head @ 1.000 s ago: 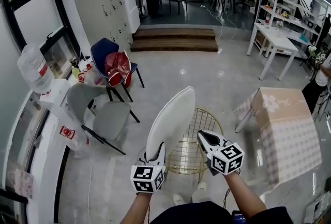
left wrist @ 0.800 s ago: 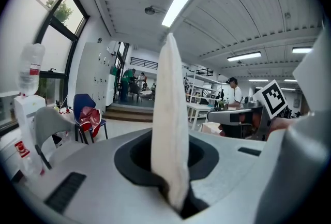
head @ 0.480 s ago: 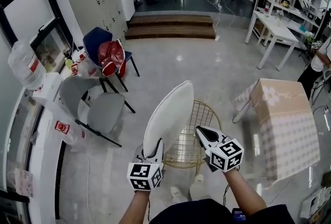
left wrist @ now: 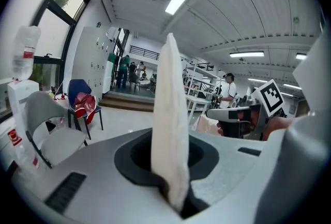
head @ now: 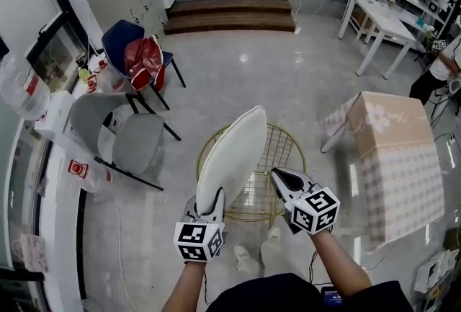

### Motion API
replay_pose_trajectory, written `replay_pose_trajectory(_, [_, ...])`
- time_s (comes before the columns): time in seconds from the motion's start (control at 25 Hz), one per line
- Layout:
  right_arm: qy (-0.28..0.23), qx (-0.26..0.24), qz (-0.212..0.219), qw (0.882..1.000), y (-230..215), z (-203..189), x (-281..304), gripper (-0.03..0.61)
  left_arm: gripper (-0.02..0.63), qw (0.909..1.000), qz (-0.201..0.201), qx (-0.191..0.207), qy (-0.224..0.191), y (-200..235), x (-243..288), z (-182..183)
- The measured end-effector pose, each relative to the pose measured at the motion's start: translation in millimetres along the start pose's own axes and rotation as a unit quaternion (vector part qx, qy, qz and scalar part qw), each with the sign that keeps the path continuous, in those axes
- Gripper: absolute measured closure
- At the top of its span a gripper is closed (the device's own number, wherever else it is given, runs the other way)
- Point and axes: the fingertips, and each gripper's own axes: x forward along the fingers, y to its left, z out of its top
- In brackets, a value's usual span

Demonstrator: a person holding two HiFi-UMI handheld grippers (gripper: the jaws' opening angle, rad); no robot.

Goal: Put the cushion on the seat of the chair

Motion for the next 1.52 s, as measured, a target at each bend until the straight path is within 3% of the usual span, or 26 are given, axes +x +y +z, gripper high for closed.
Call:
replay_pose_trajectory(0.36, [0.025,0.028,-0.012,0.999,-18.6,-36.6,2.7,0.558,0.551,0.9991,-0.006,-0.031,0.027,-7.9,17.5,-35.7])
replay_pose_trajectory(1.08, [0.070,0.041,-0.023,0.996,-42.5,-96.9,10.8,0.558,0.551,0.9957,0.007,-0.040,0.083,-4.0,43.0,-99.5])
replay_pose_trajectory(1.52, [0.078,0.067,-0.034,0.994,-54.4,-126.2,10.3,0.558,0.551,0.9912,-0.014,-0.040,0.125,-29.9,55.6,-144.0])
